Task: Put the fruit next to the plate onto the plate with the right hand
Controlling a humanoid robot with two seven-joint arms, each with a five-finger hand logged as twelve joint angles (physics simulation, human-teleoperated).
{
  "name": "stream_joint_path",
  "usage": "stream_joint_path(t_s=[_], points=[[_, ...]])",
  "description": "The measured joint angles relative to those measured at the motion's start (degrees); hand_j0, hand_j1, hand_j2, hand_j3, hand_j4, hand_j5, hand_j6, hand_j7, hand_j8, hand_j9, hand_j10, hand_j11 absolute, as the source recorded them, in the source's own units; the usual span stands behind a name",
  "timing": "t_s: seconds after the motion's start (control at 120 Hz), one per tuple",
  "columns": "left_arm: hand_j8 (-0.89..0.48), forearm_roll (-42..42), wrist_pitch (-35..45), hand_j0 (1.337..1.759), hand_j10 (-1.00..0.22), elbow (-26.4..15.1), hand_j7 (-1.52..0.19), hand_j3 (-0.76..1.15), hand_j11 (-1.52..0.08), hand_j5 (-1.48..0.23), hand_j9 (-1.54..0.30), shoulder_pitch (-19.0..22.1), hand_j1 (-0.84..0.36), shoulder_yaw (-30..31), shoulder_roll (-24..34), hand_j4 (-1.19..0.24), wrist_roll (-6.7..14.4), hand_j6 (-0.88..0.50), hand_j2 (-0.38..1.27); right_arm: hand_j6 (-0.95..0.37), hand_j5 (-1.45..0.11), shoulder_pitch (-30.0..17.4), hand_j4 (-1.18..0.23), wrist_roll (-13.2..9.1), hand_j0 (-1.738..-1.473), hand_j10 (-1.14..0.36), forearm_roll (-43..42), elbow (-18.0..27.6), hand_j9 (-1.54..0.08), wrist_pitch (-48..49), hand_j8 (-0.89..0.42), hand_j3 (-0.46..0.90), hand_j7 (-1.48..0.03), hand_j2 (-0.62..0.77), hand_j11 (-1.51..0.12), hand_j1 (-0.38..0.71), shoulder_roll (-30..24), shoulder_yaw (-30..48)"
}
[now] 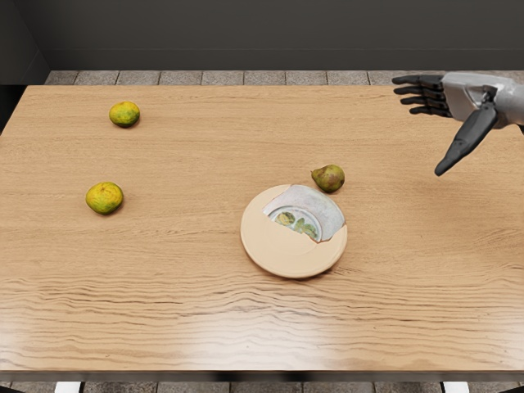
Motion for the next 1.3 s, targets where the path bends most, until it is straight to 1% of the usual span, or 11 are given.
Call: stream_joint_path(t_s=[0.133,0.225,0.275,0.35,0.392,0.458,0.533,0.617,0.708,1.008,1.3], points=[[0.00,0.00,0.01,1.658,0.00,0.00,0.00,0.00,0.00,0.00,0.00,0.00,0.35,0.00,0.00,0.00,0.00,0.00,0.00,-0.03,-0.04,-0.56,-0.03,0.02,-1.658,-0.03,0.53,0.94,-0.04,0.00,-0.03,0.00,-0.04,0.00,-0.04,-0.32,0.46,0.26],[0.00,0.00,0.00,1.658,0.00,0.00,0.00,0.00,0.00,0.00,0.00,0.00,0.35,0.00,0.00,0.00,0.00,0.00,0.00,-0.03,-0.04,-0.44,-0.03,-0.76,-1.658,-0.03,1.77,1.30,-0.04,0.00,-0.03,0.00,-0.04,0.00,-0.04,-0.32,3.89,0.85],[0.00,0.00,0.01,1.658,0.00,0.00,0.00,0.00,0.00,0.00,0.00,0.00,0.35,0.00,0.00,0.00,0.00,0.00,0.00,-0.03,-0.04,-0.02,-0.03,-5.47,-1.658,-0.03,2.10,0.89,-0.04,0.00,-0.03,0.00,-0.04,0.00,-0.04,-0.32,6.93,2.07],[0.00,0.00,0.00,1.658,0.00,0.00,0.00,0.00,0.00,0.00,0.00,0.00,0.35,0.00,0.00,0.00,0.00,0.00,0.00,-0.03,-0.04,0.79,-0.03,-17.82,-1.658,-0.03,2.09,0.57,-0.04,0.00,-0.03,0.00,-0.04,0.00,-0.04,-0.32,12.78,5.35],[0.00,0.00,0.00,1.658,0.00,0.00,0.00,0.00,0.00,0.00,0.00,0.00,0.35,0.00,0.00,0.00,0.00,0.00,0.00,-0.03,-0.04,1.71,-0.03,-22.74,-1.658,-0.03,1.65,0.52,-0.04,0.01,-0.03,0.00,-0.04,0.00,-0.04,-0.32,15.46,6.74],[0.00,0.00,0.01,1.658,0.00,0.00,0.00,0.00,0.00,0.00,0.00,0.00,0.35,0.01,0.00,0.00,0.00,0.00,0.00,-0.03,-0.04,3.11,-0.03,-27.46,-1.658,-0.03,-2.74,0.62,-0.04,0.00,-0.03,0.00,-0.04,0.00,-0.04,-0.32,18.71,8.00],[0.00,0.00,0.01,1.658,0.00,0.00,0.00,0.00,0.00,0.00,0.00,0.00,0.35,0.01,0.00,0.00,0.00,0.00,0.00,-0.03,-0.04,4.41,-0.03,-30.16,-1.658,-0.03,-8.95,0.69,-0.04,0.00,-0.03,0.00,-0.04,0.00,-0.04,-0.32,21.83,8.30],[0.00,-0.01,0.01,1.658,0.00,0.00,0.00,0.00,0.00,0.00,0.00,0.00,0.35,0.01,0.00,0.00,0.00,0.00,0.00,-0.03,-0.04,5.11,-0.03,-31.58,-1.658,-0.03,-17.52,0.78,-0.04,0.00,-0.03,0.00,-0.04,0.00,-0.04,-0.32,25.85,7.44],[0.00,-0.01,0.00,1.658,0.00,0.00,0.00,0.00,0.00,0.00,0.00,0.00,0.35,0.01,0.00,0.00,0.00,0.00,0.00,-0.03,-0.04,5.57,-0.03,-32.25,-1.658,-0.03,-22.21,1.01,-0.04,0.00,-0.03,0.00,-0.04,0.00,-0.04,-0.32,28.33,5.12],[0.00,0.00,0.03,1.658,0.00,0.00,0.00,0.00,0.00,0.00,0.00,0.00,0.35,0.01,0.00,0.00,0.00,0.00,0.00,-0.04,-0.04,5.87,-0.03,-32.70,-1.658,-0.03,-30.65,3.21,-0.04,-8.77,-0.04,0.00,-0.04,-0.01,-0.04,-0.31,30.65,-0.25],[0.00,-0.01,0.02,1.658,0.00,0.00,0.00,0.00,0.00,0.00,0.00,0.00,0.35,0.01,0.00,0.00,0.00,0.00,0.00,-0.16,-0.20,5.84,-0.16,-32.72,-1.658,-0.16,-33.54,3.14,-0.20,-18.85,-0.16,0.00,-0.20,-0.03,-0.20,-0.16,32.38,-5.02]])
